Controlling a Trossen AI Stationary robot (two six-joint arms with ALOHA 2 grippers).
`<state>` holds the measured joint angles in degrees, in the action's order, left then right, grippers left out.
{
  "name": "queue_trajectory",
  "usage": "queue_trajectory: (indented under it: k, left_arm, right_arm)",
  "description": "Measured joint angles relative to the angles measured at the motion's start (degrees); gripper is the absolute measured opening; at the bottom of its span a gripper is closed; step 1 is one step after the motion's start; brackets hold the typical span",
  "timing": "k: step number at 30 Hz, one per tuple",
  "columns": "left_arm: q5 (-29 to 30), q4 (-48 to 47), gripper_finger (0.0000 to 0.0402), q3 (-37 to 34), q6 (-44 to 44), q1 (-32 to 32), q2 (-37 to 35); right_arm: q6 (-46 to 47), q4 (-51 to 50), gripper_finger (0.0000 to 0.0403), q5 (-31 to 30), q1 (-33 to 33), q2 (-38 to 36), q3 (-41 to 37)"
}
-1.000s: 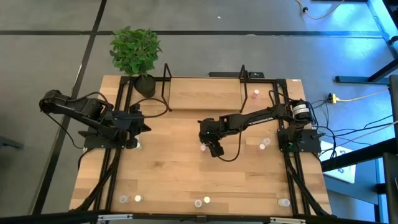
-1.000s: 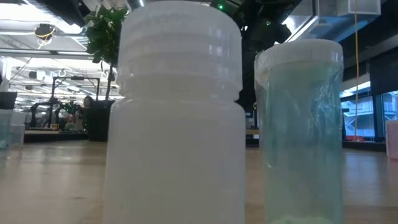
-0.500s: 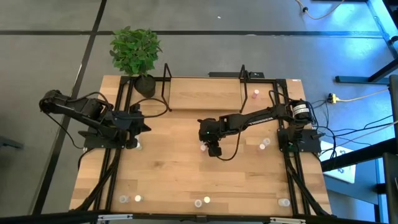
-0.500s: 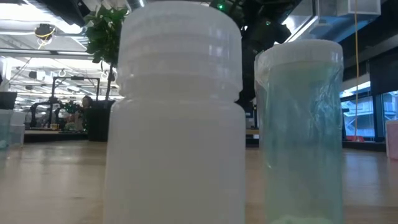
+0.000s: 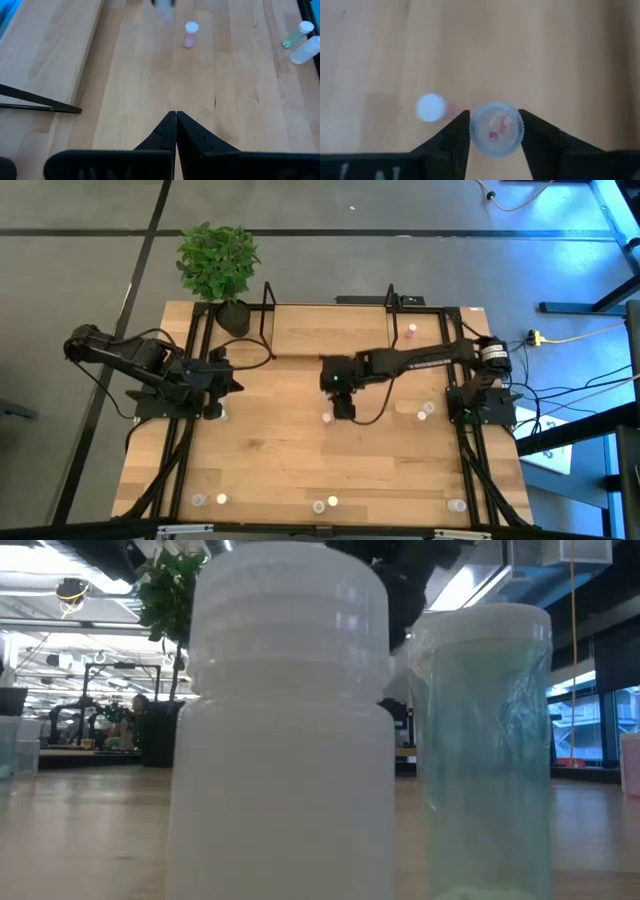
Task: Pick and place medicine bottles onto shelf by color
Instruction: Put the top right transparent medicine bottle on the shelf
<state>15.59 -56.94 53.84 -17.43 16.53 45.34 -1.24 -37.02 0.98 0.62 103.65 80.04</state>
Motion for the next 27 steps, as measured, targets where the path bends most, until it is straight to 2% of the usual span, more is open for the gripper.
queue_trajectory:
  k: [7, 12, 18, 27]
  left_arm:
    - [1.0, 0.1, 0.0, 0.0, -0.4, 0.0, 0.7]
    - [6.1, 0.1, 0.0, 0.0, -2.9, 0.0, 1.1]
    - [12.9, 0.5, 0.0, 0.0, -3.5, 0.0, 1.2]
    - [13.5, 0.4, 0.0, 0.0, -3.5, 0.0, 1.2]
  right_arm:
    - [-1.8, -9.2, 0.0154, -1.9, 5.3, -0.5, 7.8]
    - [-2.1, -11.8, 0.0153, -2.0, 10.8, -0.4, 11.3]
    - [0.7, -12.3, 0.0153, -1.9, 18.3, -0.4, 12.8]
    - [9.3, -11.0, 0.0156, -3.0, 29.6, -0.2, 12.4]
